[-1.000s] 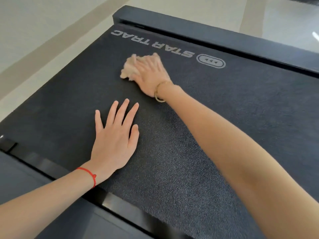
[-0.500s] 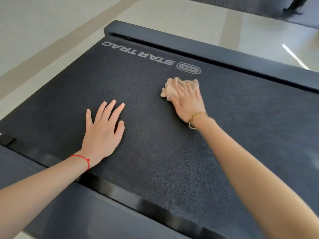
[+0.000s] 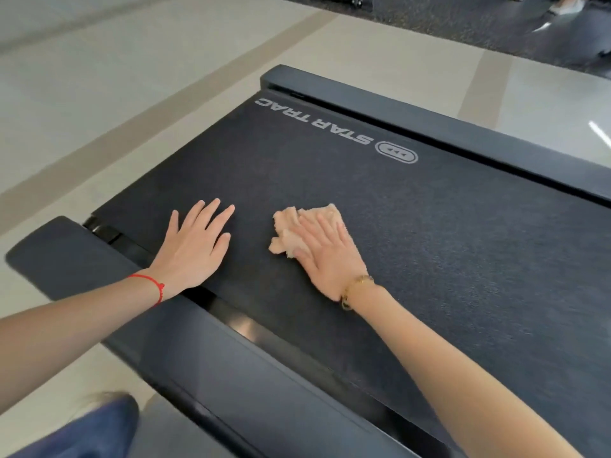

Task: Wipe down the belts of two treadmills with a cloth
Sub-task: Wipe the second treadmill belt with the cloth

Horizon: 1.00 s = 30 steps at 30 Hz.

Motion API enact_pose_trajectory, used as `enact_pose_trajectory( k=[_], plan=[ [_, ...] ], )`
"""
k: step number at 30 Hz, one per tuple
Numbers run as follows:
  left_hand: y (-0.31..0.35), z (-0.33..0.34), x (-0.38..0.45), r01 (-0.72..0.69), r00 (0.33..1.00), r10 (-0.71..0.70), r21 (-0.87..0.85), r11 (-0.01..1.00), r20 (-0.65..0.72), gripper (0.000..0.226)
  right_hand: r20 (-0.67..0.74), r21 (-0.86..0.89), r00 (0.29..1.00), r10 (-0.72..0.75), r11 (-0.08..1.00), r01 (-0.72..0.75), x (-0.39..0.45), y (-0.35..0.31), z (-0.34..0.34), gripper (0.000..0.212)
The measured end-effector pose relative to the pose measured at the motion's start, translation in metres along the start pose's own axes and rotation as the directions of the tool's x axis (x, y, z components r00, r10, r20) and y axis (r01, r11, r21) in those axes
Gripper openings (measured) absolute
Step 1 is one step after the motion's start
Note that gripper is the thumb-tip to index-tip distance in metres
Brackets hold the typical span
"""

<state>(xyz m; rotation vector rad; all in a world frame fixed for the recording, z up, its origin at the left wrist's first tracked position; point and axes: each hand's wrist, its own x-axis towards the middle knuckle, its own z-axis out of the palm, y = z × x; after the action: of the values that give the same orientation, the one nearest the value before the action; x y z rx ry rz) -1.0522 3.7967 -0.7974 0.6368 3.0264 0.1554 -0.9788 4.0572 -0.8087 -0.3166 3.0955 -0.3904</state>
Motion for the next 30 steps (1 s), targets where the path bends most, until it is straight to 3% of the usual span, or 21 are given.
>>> enact_pose_trajectory(
  k=[7, 11, 15, 18, 21, 24, 26, 30],
  plan=[
    [-0.067, 0.0, 0.031, 0.051, 0.999, -0.051, -0.024, 0.998, 0.016, 0.055, -0.077, -0.039, 0.974, 0.212, 0.976, -0.215, 0.114, -0.01, 0.012, 0.059],
    [-0.104, 0.004, 0.056, 0.065, 0.998, -0.063, -0.089, 0.994, 0.031, 0.054, -0.08, -0.037, 0.994, 0.081, 0.996, -0.084, 0.132, -0.066, 0.026, 0.066],
    [-0.131, 0.009, 0.078, -0.037, 0.999, 0.037, -0.07, 0.997, -0.004, 0.055, -0.033, -0.018, 0.989, -0.141, 0.99, 0.14, 0.103, -0.12, 0.042, 0.06],
    [-0.138, 0.012, 0.088, -0.12, 0.993, 0.12, -0.07, 0.99, -0.017, 0.056, -0.012, 0.055, 0.986, -0.164, 0.985, 0.164, 0.092, -0.119, 0.042, 0.056],
    [-0.146, 0.01, 0.096, -0.192, 0.981, 0.19, -0.085, 0.978, -0.029, 0.055, -0.071, -0.062, 0.995, -0.076, 0.996, 0.072, 0.118, -0.089, 0.036, 0.059],
    [-0.153, 0.008, 0.1, -0.209, 0.978, 0.207, -0.082, 0.974, -0.028, 0.056, -0.083, -0.046, 0.971, 0.226, 0.972, -0.23, 0.147, -0.06, 0.023, 0.057],
    [-0.153, 0.007, 0.099, -0.212, 0.977, 0.212, -0.097, 0.972, -0.016, 0.056, -0.065, -0.016, 0.938, 0.342, 0.939, -0.343, 0.153, -0.06, 0.022, 0.057],
    [-0.151, 0.008, 0.095, -0.224, 0.975, 0.221, -0.118, 0.967, -0.036, 0.056, -0.076, -0.05, 0.971, 0.227, 0.972, -0.231, 0.135, -0.104, 0.032, 0.066]
  ],
)
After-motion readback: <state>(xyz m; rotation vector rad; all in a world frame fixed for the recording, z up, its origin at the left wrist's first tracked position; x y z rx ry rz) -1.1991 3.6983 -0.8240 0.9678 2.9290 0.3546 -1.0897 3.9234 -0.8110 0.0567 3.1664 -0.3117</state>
